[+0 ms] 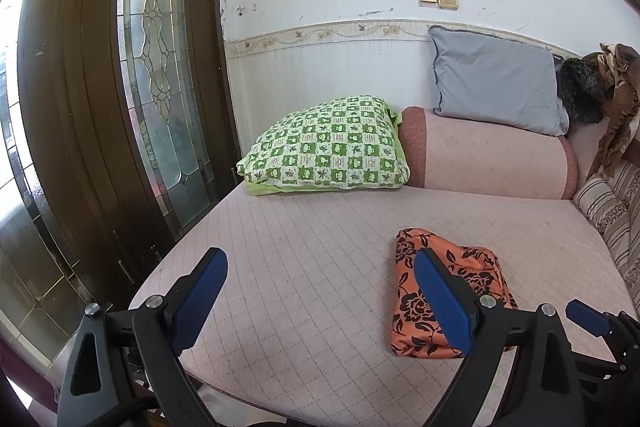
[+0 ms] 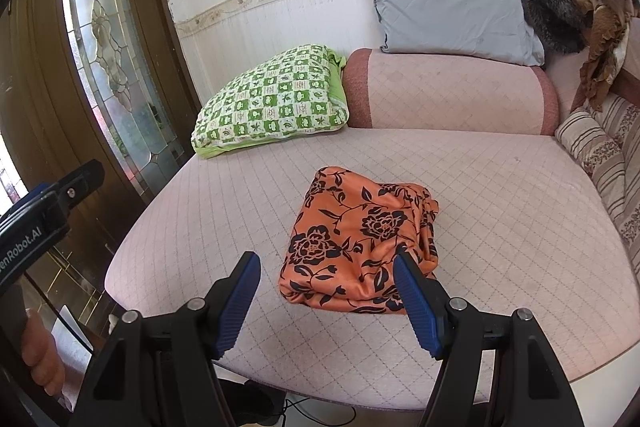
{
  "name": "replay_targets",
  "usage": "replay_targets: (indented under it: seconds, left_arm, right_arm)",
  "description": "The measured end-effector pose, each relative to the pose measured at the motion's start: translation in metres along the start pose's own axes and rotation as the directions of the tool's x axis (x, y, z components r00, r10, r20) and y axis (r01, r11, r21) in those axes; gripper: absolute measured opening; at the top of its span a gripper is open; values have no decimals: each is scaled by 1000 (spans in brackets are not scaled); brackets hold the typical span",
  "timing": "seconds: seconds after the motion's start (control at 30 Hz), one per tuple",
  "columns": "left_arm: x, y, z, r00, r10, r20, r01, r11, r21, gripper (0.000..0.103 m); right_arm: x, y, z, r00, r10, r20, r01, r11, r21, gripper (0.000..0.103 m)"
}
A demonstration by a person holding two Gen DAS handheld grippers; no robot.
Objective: Fold small clothes
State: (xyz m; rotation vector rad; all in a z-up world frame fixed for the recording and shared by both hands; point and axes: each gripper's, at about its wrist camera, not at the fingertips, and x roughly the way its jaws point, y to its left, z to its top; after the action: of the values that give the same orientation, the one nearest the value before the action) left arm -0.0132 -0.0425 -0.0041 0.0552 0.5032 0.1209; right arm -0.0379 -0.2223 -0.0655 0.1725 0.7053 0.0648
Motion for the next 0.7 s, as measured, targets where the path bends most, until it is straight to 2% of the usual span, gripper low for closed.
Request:
replay_targets:
  seconds: [0.7]
  left_arm:
    - [11, 2, -7, 1000, -5, -23, 5, 1000, -11, 94]
  right_arm:
    - [12, 9, -6, 1000, 1, -27, -1, 1000, -8, 72]
